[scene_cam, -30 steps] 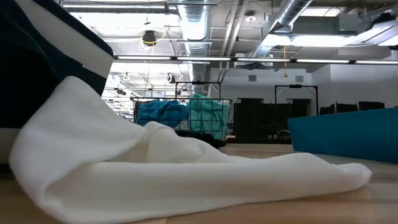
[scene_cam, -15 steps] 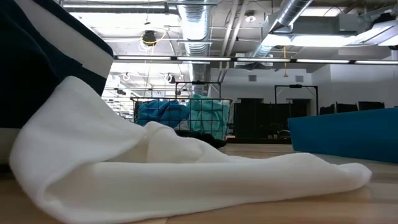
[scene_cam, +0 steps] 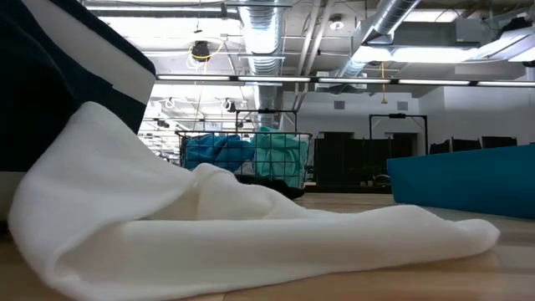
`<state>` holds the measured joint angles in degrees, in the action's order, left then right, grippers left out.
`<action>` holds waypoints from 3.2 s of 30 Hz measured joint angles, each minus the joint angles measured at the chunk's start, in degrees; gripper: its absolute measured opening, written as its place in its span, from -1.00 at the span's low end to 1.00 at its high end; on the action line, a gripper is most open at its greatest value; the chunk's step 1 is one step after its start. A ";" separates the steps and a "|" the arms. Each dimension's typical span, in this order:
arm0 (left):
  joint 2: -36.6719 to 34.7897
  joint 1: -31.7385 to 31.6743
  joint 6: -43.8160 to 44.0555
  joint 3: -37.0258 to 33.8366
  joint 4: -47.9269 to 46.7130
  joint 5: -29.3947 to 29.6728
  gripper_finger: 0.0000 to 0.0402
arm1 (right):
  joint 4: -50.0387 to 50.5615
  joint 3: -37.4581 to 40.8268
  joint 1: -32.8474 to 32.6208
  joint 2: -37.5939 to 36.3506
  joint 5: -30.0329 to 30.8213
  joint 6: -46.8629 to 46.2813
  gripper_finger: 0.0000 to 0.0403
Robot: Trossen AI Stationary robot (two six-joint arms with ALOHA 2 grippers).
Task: Pick & Place Cloths
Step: Put the blue patterned shirt into the blue laundry organizer
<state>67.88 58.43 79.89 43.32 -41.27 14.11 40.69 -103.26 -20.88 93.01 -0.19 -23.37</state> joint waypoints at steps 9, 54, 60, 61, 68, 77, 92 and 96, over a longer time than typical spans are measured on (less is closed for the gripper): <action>-9.63 0.02 1.31 0.09 6.28 -4.60 0.10 | 0.02 0.00 -0.02 -0.01 -0.02 0.04 0.88; -6.79 -5.22 0.94 6.41 -21.10 13.09 -1.00 | 0.04 0.00 0.00 0.00 0.02 -1.14 0.88; 2.41 -2.97 1.32 6.41 -9.98 10.10 -1.00 | 0.15 0.00 0.00 0.00 0.02 -0.05 0.88; 3.82 -2.85 1.38 6.41 -8.49 9.21 -1.00 | 0.29 0.00 0.02 0.00 0.01 -0.05 0.88; 14.03 -2.45 1.42 6.48 -4.94 4.81 -1.00 | 0.87 0.00 0.02 0.00 0.01 1.05 0.88; 23.44 -1.61 1.56 6.94 1.66 5.53 -1.00 | 1.48 0.00 0.02 0.00 0.01 1.05 0.88; 16.61 -2.00 -0.59 6.00 0.19 10.76 -0.91 | 2.38 0.00 0.17 -0.01 0.01 2.99 0.88; 10.62 -2.43 -4.68 6.04 0.11 11.96 -0.72 | 2.36 0.00 0.17 -0.02 0.00 3.63 0.88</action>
<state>78.51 56.01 75.21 49.36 -41.16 26.07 43.05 -103.26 -20.71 92.99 -0.19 -19.74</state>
